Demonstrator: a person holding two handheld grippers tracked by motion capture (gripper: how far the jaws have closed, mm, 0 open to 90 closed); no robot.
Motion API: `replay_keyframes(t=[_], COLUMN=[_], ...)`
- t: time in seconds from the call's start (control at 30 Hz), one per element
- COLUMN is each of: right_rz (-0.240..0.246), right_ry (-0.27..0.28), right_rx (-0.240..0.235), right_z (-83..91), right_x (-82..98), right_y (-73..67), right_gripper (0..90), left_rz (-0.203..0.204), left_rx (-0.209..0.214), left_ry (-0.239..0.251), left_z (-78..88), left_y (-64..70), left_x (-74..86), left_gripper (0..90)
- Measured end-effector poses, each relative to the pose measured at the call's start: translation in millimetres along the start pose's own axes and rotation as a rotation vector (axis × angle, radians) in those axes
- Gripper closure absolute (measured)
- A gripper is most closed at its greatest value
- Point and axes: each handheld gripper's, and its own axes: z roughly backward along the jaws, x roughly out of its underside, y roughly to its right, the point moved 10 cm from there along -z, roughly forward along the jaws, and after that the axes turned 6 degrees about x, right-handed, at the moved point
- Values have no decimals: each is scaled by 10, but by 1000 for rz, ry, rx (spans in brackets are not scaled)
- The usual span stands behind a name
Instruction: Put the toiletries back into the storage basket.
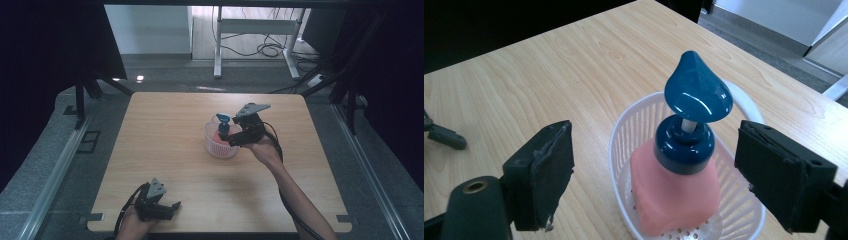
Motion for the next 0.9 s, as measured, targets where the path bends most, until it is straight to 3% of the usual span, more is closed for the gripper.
replay_keyframes(t=[0.53, 0.9], right_rz=[14, 14], right_ry=[-6, -13], right_rx=[-28, -19], right_z=[149, 256], right_x=[47, 130], right_y=[-91, -89], right_gripper=[123, 83], left_rz=[-2, 3], left_rx=[0, 0], left_ry=[-3, 2], left_z=[2, -1], left_y=[-1, 3], left_x=[2, -2], left_gripper=[104, 104])
